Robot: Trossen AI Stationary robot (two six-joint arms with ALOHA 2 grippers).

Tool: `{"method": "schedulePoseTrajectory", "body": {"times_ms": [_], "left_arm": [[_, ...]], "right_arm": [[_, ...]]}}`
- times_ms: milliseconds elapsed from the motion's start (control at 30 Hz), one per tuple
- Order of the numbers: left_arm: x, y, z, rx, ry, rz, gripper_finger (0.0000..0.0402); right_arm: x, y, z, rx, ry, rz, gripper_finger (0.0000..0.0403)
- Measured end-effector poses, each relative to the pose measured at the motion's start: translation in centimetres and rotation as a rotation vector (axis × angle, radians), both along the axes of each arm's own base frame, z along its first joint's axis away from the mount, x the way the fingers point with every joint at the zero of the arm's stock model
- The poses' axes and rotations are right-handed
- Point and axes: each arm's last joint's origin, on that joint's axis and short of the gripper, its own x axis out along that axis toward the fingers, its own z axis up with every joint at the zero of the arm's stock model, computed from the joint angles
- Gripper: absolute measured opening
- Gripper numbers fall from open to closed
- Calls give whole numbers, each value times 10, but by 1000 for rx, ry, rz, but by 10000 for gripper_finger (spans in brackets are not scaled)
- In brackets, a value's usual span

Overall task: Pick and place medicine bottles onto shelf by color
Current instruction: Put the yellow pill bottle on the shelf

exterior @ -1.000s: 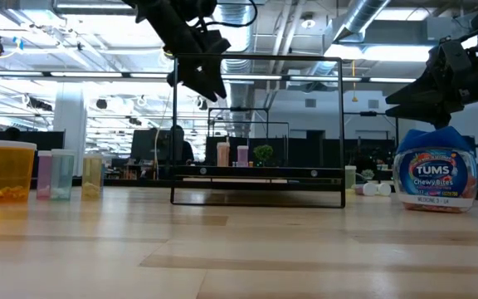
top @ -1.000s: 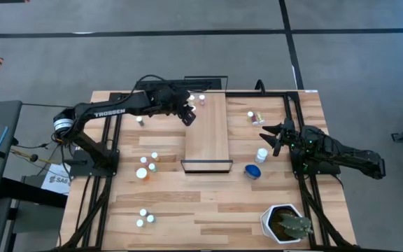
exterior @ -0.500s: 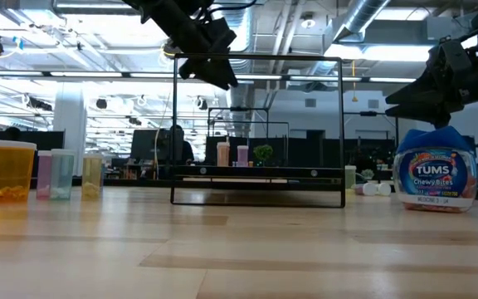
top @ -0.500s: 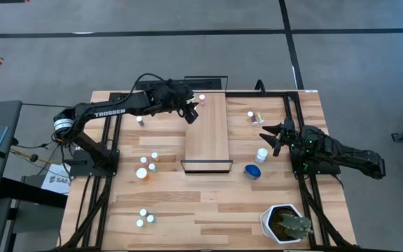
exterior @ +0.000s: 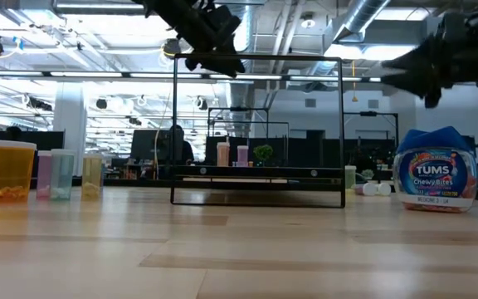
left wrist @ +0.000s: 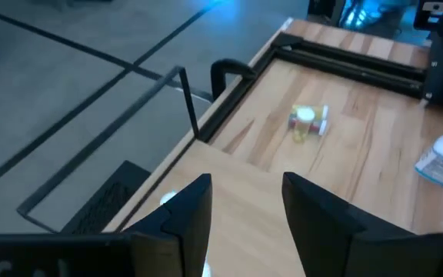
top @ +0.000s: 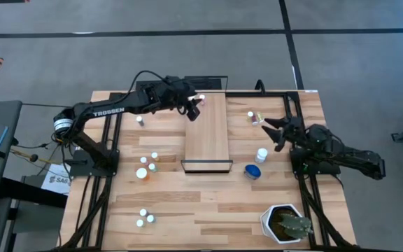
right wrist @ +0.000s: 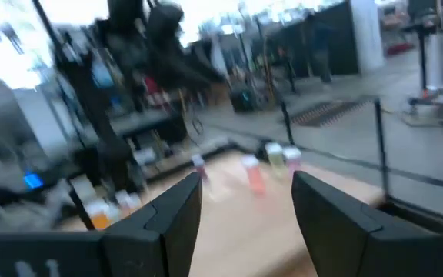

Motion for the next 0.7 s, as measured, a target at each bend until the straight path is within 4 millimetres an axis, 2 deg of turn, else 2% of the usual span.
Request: {"method": "schedulePoseTrajectory", "body": {"times_ms": [100, 167, 533, 700], "left_arm": [[1, 1, 3, 18, -27, -2, 148], [2, 1, 4, 26, -34, -2, 148], [3, 1, 7, 66, -52, -17, 148], [3, 2, 7, 68, -50, -15, 148]], "right_arm": [[-2, 1, 9, 26, -115, 11, 225], [-3, -1, 13, 19, -150, -59, 225], [-8, -14, 8, 109, -144, -471, 225], [-5, -21, 4, 103, -74, -583, 225]]}}
